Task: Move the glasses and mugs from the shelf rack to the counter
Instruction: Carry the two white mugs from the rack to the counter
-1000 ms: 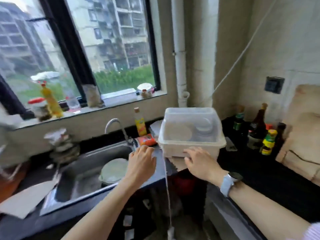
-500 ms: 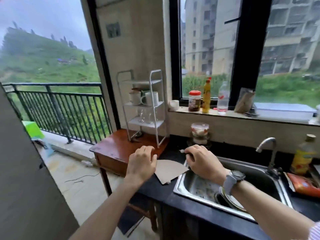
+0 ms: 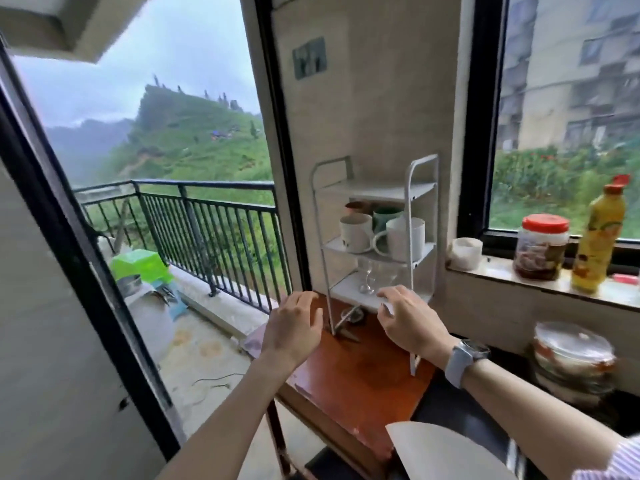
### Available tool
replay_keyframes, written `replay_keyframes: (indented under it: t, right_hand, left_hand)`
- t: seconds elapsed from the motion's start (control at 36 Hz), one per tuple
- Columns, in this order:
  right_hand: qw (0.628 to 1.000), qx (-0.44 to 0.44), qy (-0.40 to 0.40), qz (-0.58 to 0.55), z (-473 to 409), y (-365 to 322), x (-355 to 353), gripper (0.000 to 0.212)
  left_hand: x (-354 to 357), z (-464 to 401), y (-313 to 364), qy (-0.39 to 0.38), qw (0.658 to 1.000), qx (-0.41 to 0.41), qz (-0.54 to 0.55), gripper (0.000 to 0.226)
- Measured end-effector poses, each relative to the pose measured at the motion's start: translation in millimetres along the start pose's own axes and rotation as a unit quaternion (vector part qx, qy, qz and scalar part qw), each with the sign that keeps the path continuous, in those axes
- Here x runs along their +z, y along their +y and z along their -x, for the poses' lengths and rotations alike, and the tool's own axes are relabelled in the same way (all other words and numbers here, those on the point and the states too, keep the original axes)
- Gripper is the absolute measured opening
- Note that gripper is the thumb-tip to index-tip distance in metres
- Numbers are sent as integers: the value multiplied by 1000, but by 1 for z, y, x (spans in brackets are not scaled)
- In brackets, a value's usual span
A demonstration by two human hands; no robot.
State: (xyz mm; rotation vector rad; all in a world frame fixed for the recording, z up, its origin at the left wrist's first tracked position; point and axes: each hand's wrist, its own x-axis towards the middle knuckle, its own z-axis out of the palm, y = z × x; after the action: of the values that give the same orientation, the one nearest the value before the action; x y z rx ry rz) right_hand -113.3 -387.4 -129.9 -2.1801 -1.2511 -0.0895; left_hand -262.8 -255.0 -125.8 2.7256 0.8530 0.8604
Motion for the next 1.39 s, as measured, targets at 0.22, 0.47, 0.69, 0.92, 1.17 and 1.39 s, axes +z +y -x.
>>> replay_keyframes:
  t: [0.22, 0.47, 0.69, 0.92, 1.17, 1.39]
  right_hand:
    - [999, 40, -6, 3, -99, 20, 39, 44]
    - [979, 180, 61, -76, -183, 51, 65, 48]
    - [968, 206, 104, -94, -211, 64, 79, 23]
    - [962, 191, 146, -125, -214, 69, 85, 4]
    - [875, 254, 230, -342, -206, 60, 85, 17]
    - [796, 336, 231, -447, -217, 57, 73, 41]
  left_hand:
    - [49, -86, -49, -8, 998, 2, 57, 28]
    - [131, -205, -54, -86, 963, 57, 248, 32]
    - [173, -262, -23, -125, 862, 61, 487, 20]
    - [187, -261, -14, -152, 799, 57, 579, 18]
    - [185, -254, -27, -152, 781, 16, 605, 29]
    - [173, -249, -38, -120, 787, -56, 602, 26]
